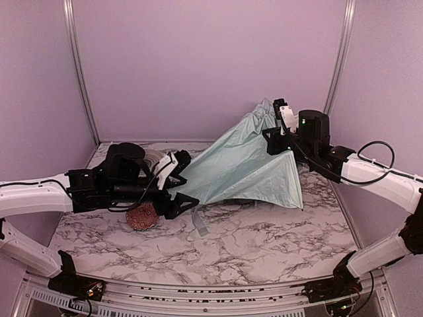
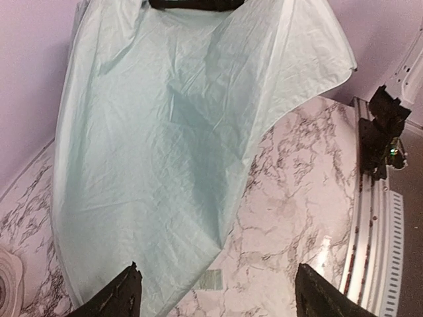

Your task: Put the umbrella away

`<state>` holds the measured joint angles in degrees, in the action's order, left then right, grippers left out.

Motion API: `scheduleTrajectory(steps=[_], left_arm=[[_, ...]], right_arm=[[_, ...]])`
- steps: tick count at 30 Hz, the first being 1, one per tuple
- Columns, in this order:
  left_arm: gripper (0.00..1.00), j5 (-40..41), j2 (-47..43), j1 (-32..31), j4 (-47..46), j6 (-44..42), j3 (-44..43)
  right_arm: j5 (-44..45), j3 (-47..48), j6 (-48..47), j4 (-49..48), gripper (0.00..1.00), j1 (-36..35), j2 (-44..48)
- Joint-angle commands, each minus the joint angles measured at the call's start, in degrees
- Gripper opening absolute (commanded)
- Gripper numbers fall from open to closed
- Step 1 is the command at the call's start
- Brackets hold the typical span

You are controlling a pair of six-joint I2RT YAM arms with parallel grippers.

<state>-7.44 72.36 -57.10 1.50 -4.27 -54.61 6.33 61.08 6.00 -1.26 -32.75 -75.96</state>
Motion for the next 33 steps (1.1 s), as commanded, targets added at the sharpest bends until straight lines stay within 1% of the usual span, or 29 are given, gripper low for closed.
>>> scheduleTrajectory(steps=[1, 3, 5, 10, 12, 16, 18, 19, 21, 23, 25, 28, 32, 33], left_arm=[[0.82, 12.8, -1.7, 0.1, -5.9, -2.6, 5.4], [0.84, 12.8, -3.9, 1.4, -9.9, -2.9, 8.0], [0.84, 9.6, -6.0, 3.4, -11.6, -2.7, 9.2], [0.84, 0.8, -7.6, 7.3, -9.0, -3.7, 8.3], [0.82, -1.7, -7.5, 7.8, -5.7, -3.7, 7.4], [0.77, -13.5, -8.5, 7.9, -4.1, -3.5, 5.9], [0.75, -17.4, -9.2, 7.9, -4.3, -2.6, 5.0], [0.74, -17.3, -9.6, 7.9, -4.3, -2.1, 4.4], [0.76, -12.8, -10.4, 7.9, -4.7, -1.0, 4.3], [0.85, -7.8, -10.6, 7.9, -4.8, -1.4, 5.4], [0.89, -8.3, -9.5, 7.9, -3.1, -2.0, 5.6], [0.88, -10.5, -6.7, 7.7, -2.0, -0.9, 5.0], [0.81, -1.6, -5.3, 7.7, -2.7, -1.0, 6.2], [0.79, -1.0, -5.2, 7.7, -3.0, -1.7, 6.6]], right_arm=[[-1.4, 3.2, -0.7, -5.6, 0.0, 0.3, 1.2], [-3.0, 2.6, -1.7, -6.4, 0.0, 0.3, 1.6], [-4.4, 2.2, -2.5, -7.3, 0.0, 0.3, 1.8], [-5.4, 2.6, -2.8, -7.0, 0.0, 0.3, 1.5], [-5.4, 2.9, -2.7, -6.8, 0.0, 0.3, 1.3], [-5.2, 2.6, -2.9, -7.2, 0.0, 0.3, 1.2], [-5.2, 2.8, -3.0, -7.2, 0.0, 0.4, 0.9], [-5.2, 3.0, -3.0, -7.2, 0.0, 0.3, 0.7], [-5.3, 3.2, -3.0, -7.2, 0.0, 0.3, 0.5], [-5.3, 3.4, -2.9, -7.4, 0.0, 0.4, 0.3], [-5.3, 3.4, -2.8, -7.5, 0.0, 0.4, 0.2], [-5.3, 3.5, -2.8, -7.5, 0.0, 0.4, 0.1], [-5.7, 3.5, -2.9, -7.6, 0.0, 0.3, 0.4], [-5.8, 3.6, -2.9, -7.5, 0.0, 0.3, 0.4]])
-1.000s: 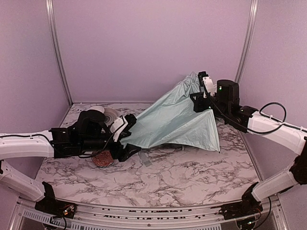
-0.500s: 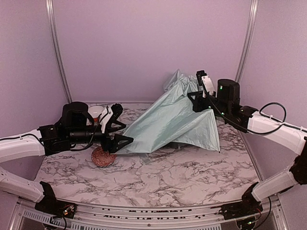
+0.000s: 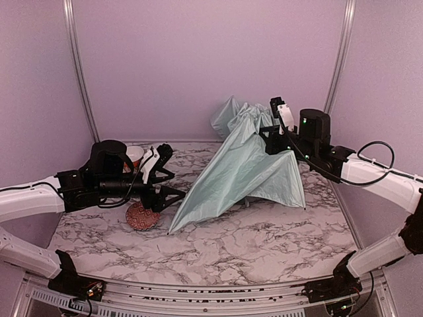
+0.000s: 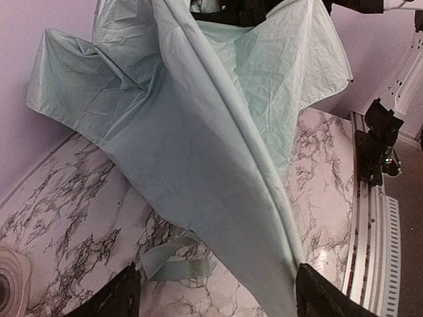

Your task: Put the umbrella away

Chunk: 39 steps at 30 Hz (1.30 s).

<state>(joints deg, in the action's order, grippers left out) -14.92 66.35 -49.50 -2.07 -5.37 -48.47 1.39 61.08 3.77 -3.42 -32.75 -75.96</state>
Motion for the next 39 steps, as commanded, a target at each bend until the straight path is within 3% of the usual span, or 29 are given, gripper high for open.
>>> scheduleTrajectory(steps=[1, 8, 18, 25, 30, 36, 39], left_arm=[[0.79, 5.8, 0.9, 0.1, 0.2, -1.0, 0.8], [0.79, -6.7, 1.6, 0.1, -6.2, 3.5, 2.2], [0.8, -7.3, -2.5, -0.6, -8.4, 8.2, 0.3], [0.85, -1.3, -2.4, -1.8, -3.5, 3.7, 2.7], [0.83, -4.3, 1.7, -2.3, -2.0, 4.1, 1.5], [0.63, -1.4, 4.0, -2.8, -4.5, 3.7, 3.5], [0.32, -0.1, 3.7, -2.8, -7.6, 4.1, 4.7]], right_arm=[[-0.9, 3.7, -0.6, -5.2, 0.0, 0.3, 0.5], [-0.2, 3.9, -0.6, -4.3, 0.0, 0.4, 0.6], [1.0, 4.1, -1.3, -3.7, 0.0, 0.3, 0.1], [0.9, 4.1, -1.1, -4.3, 0.0, 0.4, -0.3], [1.0, 4.7, -0.8, -3.8, 0.0, 0.3, -0.8], [-0.5, 4.3, -1.0, -4.3, 0.0, 0.3, -0.6], [-5.4, 4.0, -3.7, -3.9, 0.0, 0.4, -0.4]])
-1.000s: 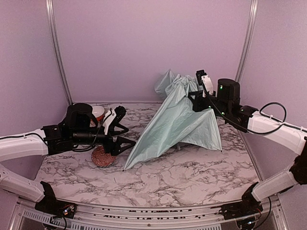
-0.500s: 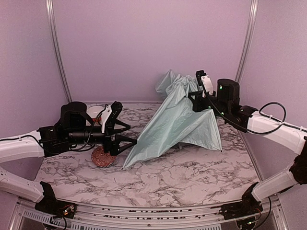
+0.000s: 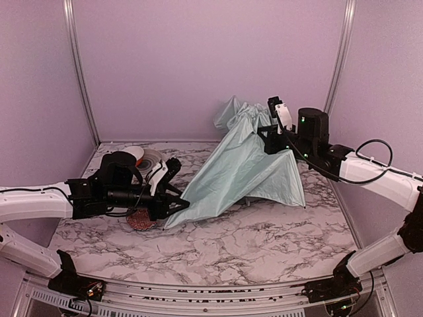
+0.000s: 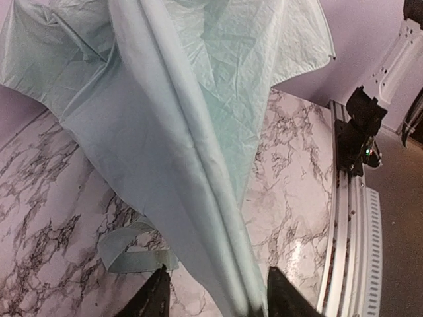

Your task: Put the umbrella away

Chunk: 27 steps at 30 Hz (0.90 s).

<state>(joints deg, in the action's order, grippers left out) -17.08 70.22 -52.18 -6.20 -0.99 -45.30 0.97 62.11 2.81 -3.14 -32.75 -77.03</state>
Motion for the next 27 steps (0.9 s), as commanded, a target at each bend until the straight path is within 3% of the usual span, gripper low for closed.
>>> scheduleTrajectory(steps=[1, 3, 5, 14, 20, 27], left_arm=[[0.21, 3.0, -0.6, -0.1, -4.2, 0.0, 1.8], [0.07, 4.4, -2.3, -0.1, -5.7, 0.4, 1.9], [0.0, 4.7, -3.7, -0.1, -6.3, -0.5, 1.1], [0.0, 1.1, -1.3, -0.1, -6.4, -4.8, -7.9], [0.0, 0.1, -0.2, -0.1, -6.4, -4.0, -11.1], [0.0, 3.0, -3.1, -0.1, -4.1, -2.1, -6.2]], right_arm=[[-8.1, 2.6, -4.4, -3.9, 0.0, 0.3, 0.9], [-15.1, 1.3, -7.7, -3.2, 0.0, 0.3, 1.6], [-22.5, -0.3, -9.8, -2.7, 0.0, -0.1, 2.2], [-35.9, 0.2, -15.1, 0.3, 0.0, -7.8, -1.0], [-35.3, 1.6, -10.7, -1.1, 0.0, -8.0, -1.1], [-29.0, -4.4, -5.1, -2.8, 0.19, -2.4, 4.4]])
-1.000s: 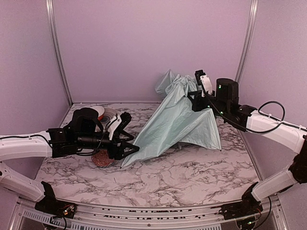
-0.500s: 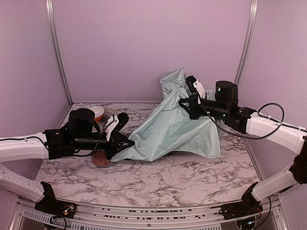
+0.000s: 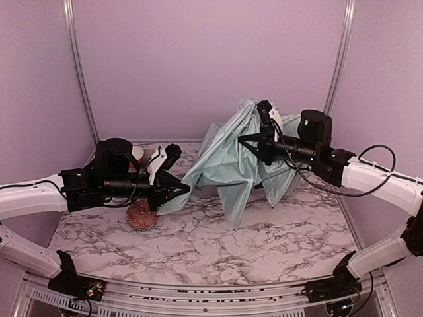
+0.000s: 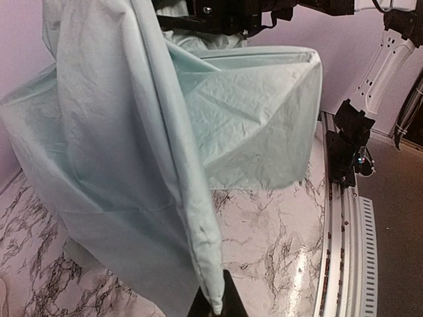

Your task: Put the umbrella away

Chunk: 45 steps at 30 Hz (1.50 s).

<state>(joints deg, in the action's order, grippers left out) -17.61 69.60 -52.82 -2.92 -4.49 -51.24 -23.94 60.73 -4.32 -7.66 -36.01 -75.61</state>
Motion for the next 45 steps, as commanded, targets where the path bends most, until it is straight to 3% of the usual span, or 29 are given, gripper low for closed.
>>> scheduleTrajectory(steps=[1, 10, 14, 15, 22, 30, 36, 39, 45], left_arm=[[0.0, 3.7, -2.8, 0.5, -6.6, 1.7, -0.1], [0.0, 7.3, -4.3, 0.5, -4.6, 3.1, 1.8], [0.0, 6.7, -3.5, 0.5, -4.6, 2.5, 2.0], [0.0, 6.1, -3.2, 0.5, -4.6, 2.4, 2.0], [0.0, 2.2, -2.9, 0.5, -5.1, 1.8, 2.1], [0.0, 1.2, -2.5, 0.5, -5.3, 1.4, 1.9], [0.0, 3.3, -1.1, -0.6, -4.6, -2.6, -0.4], [0.0, 5.8, 0.5, -0.6, -2.4, -3.5, -2.5], [0.0, 6.5, 2.7, -1.1, -2.2, -4.4, -5.3]], right_arm=[[-3.7, -3.8, 2.4, 2.2, 0.22, 1.4, 3.4], [-1.5, -3.6, -0.7, 11.3, 0.73, 3.4, 8.3], [-0.7, -6.7, 4.0, 10.5, 0.97, 6.9, 11.7], [-0.2, -7.5, 6.0, 9.8, 0.99, 7.8, 11.8], [5.3, -6.1, 11.3, 10.5, 1.0, 9.1, 6.3], [9.6, -3.5, 10.2, 13.5, 0.99, 10.2, -0.1], [9.3, -3.4, 13.3, 16.4, 0.95, 12.1, 2.2], [9.3, 0.2, 13.8, 18.2, 0.87, 11.9, 3.7], [28.8, 7.2, 10.9, 24.5, 0.81, 2.7, 5.2]])
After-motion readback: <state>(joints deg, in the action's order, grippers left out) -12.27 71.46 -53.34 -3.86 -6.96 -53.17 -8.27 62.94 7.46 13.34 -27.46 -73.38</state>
